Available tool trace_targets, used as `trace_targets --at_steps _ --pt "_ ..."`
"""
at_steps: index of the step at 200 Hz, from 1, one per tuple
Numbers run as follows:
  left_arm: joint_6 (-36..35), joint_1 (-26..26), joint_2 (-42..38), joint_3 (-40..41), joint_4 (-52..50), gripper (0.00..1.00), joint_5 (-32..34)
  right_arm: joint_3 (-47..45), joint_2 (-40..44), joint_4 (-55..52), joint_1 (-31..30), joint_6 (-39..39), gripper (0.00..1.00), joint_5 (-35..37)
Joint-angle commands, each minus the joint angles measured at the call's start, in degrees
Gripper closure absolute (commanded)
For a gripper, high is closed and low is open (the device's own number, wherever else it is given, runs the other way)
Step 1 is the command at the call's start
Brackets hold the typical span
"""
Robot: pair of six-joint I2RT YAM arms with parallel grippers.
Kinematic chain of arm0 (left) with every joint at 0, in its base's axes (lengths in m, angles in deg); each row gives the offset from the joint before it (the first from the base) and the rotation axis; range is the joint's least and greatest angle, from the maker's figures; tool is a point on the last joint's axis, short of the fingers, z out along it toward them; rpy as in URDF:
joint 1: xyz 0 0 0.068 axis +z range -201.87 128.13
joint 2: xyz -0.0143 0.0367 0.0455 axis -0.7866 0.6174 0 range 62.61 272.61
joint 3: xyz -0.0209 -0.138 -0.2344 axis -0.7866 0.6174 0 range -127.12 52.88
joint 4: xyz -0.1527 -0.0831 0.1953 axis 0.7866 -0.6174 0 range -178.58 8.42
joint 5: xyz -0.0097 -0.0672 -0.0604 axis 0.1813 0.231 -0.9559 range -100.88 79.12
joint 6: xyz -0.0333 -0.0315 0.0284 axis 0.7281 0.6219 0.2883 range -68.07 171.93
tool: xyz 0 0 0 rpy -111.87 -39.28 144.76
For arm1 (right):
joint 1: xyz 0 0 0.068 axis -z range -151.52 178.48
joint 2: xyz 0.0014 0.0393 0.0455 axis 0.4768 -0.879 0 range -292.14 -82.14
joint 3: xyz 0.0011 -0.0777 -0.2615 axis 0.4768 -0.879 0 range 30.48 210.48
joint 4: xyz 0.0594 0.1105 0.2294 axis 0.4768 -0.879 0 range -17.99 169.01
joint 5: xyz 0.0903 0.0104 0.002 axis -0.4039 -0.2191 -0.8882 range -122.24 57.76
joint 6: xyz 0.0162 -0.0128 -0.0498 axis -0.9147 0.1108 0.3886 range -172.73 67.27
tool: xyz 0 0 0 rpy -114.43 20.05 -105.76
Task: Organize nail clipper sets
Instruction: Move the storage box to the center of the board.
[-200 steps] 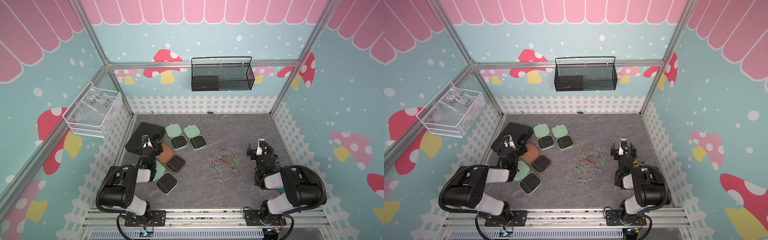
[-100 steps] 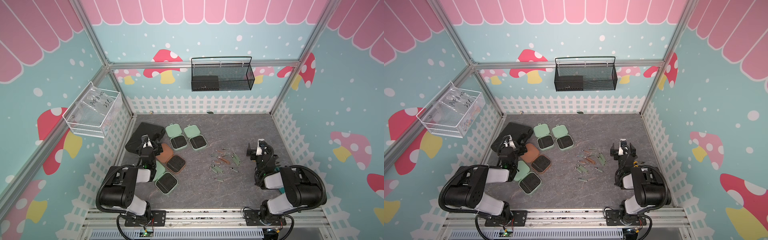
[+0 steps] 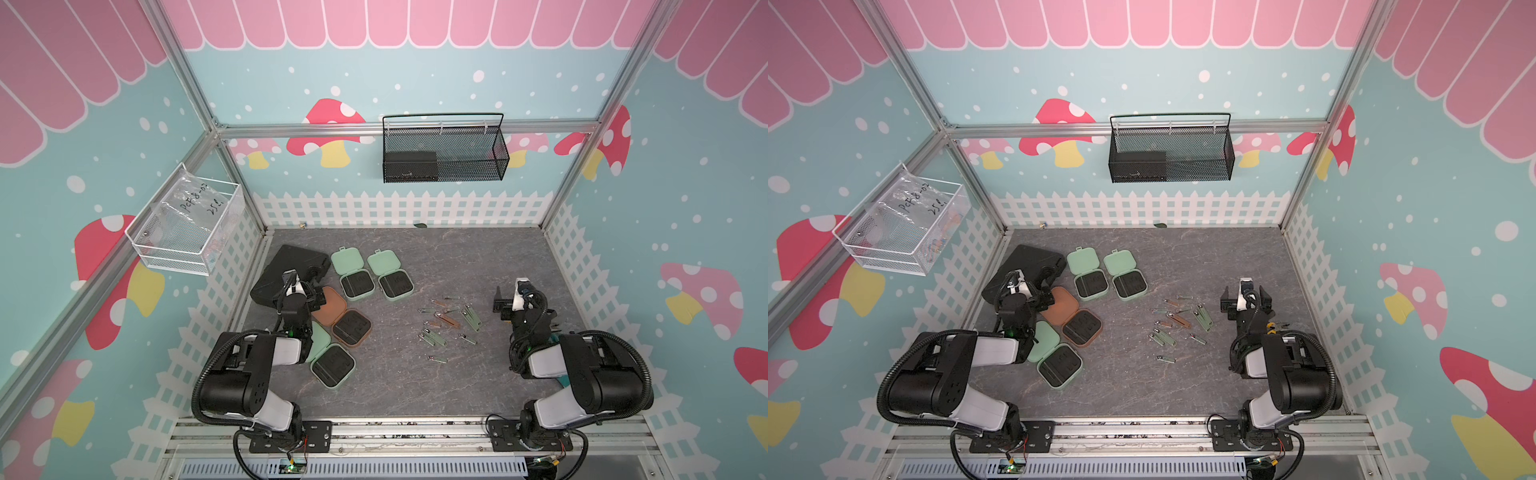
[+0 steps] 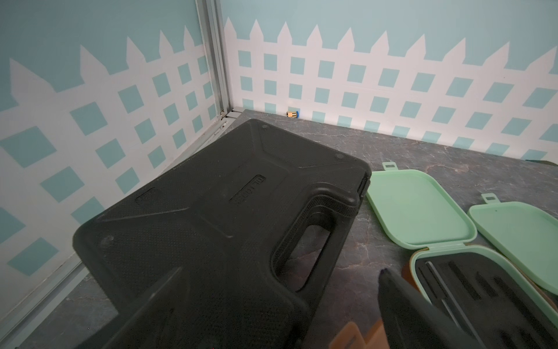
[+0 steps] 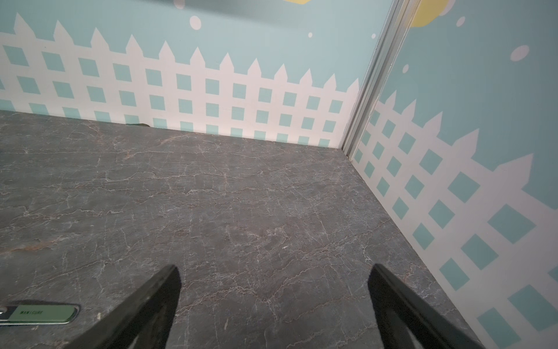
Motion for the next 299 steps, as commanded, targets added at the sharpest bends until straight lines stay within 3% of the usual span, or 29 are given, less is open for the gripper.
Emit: trace_targets --at_steps 1,20,37,55,63,75,92,103,125,153,190,218,237,299 --pt "-1.10 -0.27 0.43 -0.98 -0.06 0.00 0.72 -0.06 -0.05 1.41 0.16 0.04 0.00 -0.23" --pt "-1.30 -0.47 0.12 -0.85 0.36 0.00 1.34 -0.26 1.10 1.25 0.10 0.68 0.01 -1.21" --pt "-2.39 -2.65 -3.77 -1.85 -4.50 0.00 5.12 1.32 8.48 -8.23 -0.06 1.11 0.00 -2.95" --pt "-5.39 -9.84 -8.75 -6.75 -13.98 0.00 23.55 4.41 16.53 -21.52 -0.08 -3.28 0.00 2.05" --pt "-5.72 -12.06 -10.88 -9.10 -17.45 0.00 28.72 6.72 19.15 -27.86 -0.08 -4.53 0.01 3.07" --pt "-1.91 -14.33 -14.51 -14.87 -30.64 0.01 33.90 11.70 22.05 -39.05 -0.16 -6.06 0.01 2.70" --pt "11.46 -14.90 -18.42 -25.53 -56.67 0.04 36.27 21.09 22.91 -54.44 -0.34 -9.03 0.00 1.44" --pt "20.17 -14.87 -20.39 -31.12 -70.70 0.07 33.67 27.34 22.20 -64.37 -0.67 -10.73 0.00 0.62" --pt "30.94 -14.89 -24.95 -36.35 -88.85 0.17 20.62 37.62 20.12 -80.96 -2.10 -11.95 0.01 -0.98" --pt "38.44 -14.86 -32.06 -34.08 -101.49 0.26 3.58 44.84 17.40 -94.47 -4.23 -12.98 0.07 -3.83" --pt "46.19 -14.91 -37.07 -29.04 -118.10 0.32 -9.80 49.87 12.51 -102.01 -10.56 -12.17 0.19 -5.08" --pt "50.46 -14.91 -37.83 -22.42 -122.22 0.37 -16.02 50.48 9.15 -101.71 -14.12 -11.87 0.31 -9.59" --pt "53.31 -14.86 -38.56 -17.92 -121.49 0.43 -18.59 49.59 7.93 -100.27 -15.47 -11.73 0.34 -11.24" --pt "57.65 -14.86 -33.81 -9.90 -107.32 0.51 -23.34 47.80 6.70 -98.21 -16.59 -11.42 0.42 -13.14"
